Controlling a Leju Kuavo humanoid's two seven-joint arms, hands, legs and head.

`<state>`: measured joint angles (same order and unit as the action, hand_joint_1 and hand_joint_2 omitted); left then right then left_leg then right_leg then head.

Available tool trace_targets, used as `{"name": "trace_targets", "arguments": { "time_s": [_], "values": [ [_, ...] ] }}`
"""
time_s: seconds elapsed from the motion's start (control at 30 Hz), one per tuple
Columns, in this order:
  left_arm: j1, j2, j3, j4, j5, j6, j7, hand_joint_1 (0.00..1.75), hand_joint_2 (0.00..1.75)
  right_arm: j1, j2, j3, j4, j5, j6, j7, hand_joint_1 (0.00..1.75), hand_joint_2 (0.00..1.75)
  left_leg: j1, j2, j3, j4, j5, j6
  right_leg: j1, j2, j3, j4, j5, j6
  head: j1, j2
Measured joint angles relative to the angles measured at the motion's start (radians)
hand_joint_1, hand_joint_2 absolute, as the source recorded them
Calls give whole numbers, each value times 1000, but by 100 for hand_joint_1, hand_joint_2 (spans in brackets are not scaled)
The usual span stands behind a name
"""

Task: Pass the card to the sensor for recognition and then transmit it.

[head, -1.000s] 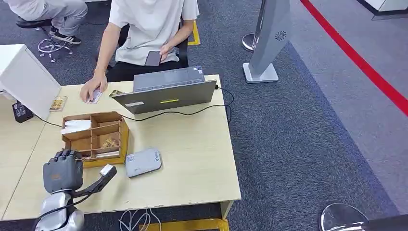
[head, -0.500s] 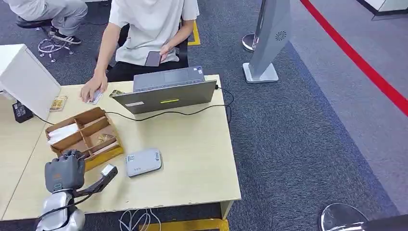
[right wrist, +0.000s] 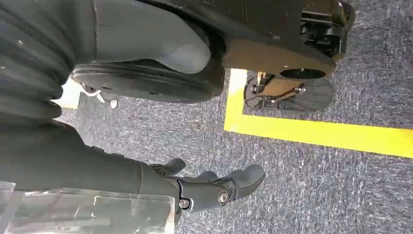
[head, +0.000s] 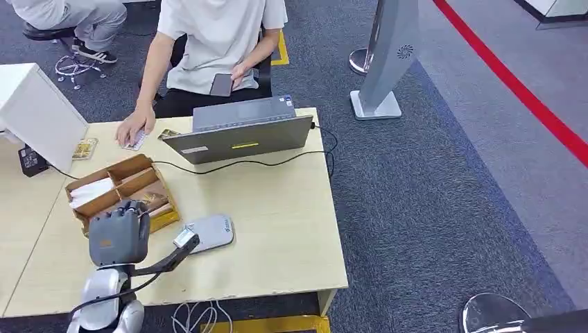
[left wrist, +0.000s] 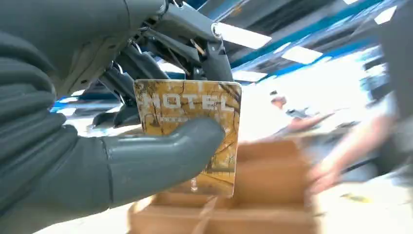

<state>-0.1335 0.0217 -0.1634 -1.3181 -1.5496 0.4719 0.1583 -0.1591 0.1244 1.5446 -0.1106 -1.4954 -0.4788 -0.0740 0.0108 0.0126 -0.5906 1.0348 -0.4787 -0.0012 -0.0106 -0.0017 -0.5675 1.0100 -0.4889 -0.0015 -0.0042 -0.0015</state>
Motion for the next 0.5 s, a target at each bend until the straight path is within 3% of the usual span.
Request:
{"name": "trace_targets", "arguments": {
  "time_s": [0.17, 0.33, 0.5],
  "values": [
    [18, 9, -77, -102, 0, -12, 6, 175, 175, 2, 0, -5, 0, -5, -3, -4, 0, 175, 0, 0, 1, 0, 0, 0, 0, 0, 0, 0, 0, 0, 0, 0],
    [27, 43, -206, -259, 0, -84, 19, 175, 175, 7, 2, -21, 0, -47, -6, -21, 0, 175, 0, 0, 1, 0, 0, 0, 0, 0, 0, 0, 0, 0, 0, 0],
    [26, 58, -296, -399, 1, -113, 8, 175, 175, 9, 3, -29, 0, -53, -6, -27, 0, 175, 0, 0, 0, 0, 0, 0, 0, 0, 0, 0, 0, 0, 0, 0]
  ]
}}
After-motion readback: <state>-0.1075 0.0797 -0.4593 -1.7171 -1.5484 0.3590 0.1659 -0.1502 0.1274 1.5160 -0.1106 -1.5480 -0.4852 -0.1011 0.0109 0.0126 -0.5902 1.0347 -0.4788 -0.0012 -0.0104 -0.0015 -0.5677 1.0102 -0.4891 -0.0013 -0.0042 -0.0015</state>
